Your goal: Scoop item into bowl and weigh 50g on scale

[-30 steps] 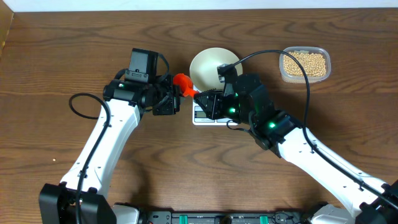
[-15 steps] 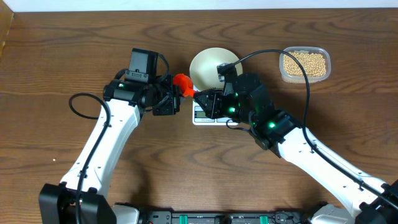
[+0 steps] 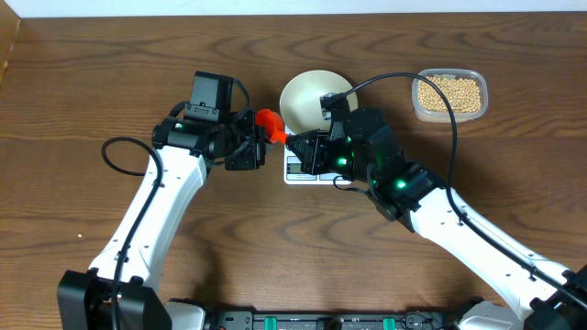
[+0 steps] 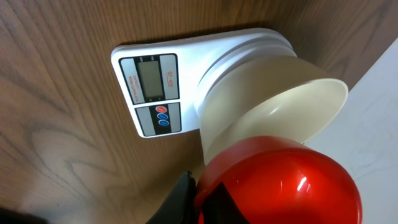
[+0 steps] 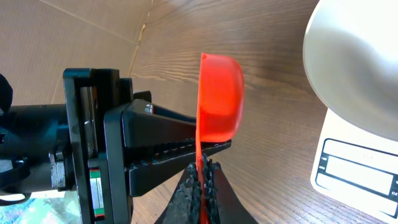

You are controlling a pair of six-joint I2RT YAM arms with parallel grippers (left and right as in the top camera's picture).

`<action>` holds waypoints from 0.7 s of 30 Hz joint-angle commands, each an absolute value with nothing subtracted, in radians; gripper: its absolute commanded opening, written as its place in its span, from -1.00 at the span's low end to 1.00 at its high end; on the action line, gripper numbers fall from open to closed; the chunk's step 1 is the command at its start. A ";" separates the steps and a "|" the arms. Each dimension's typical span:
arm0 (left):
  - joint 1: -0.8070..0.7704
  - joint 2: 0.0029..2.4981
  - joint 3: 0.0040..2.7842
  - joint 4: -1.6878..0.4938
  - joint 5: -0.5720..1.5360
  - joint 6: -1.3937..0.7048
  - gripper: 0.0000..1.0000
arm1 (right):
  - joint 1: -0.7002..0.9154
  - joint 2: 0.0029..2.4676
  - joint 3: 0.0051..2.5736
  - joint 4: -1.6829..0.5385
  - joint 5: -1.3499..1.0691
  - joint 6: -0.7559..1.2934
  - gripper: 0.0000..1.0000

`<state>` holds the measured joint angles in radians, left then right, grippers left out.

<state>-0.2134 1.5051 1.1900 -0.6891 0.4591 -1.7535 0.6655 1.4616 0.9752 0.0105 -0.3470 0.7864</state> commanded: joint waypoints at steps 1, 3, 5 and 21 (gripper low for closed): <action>-0.216 1.498 1.201 -0.702 0.463 -1.736 -0.68 | 0.675 1.461 0.994 0.012 -0.349 0.792 -0.98; -0.216 1.498 1.201 -0.703 0.463 -1.736 -0.34 | 0.670 1.461 0.994 0.011 -0.349 0.792 -0.98; -0.216 1.498 1.201 -0.707 0.459 -1.736 0.01 | 0.661 1.461 0.994 0.011 -0.349 0.791 -0.98; -0.213 1.498 1.201 -0.718 0.262 -1.191 0.41 | 0.537 1.451 0.994 -0.023 -0.387 0.672 -0.98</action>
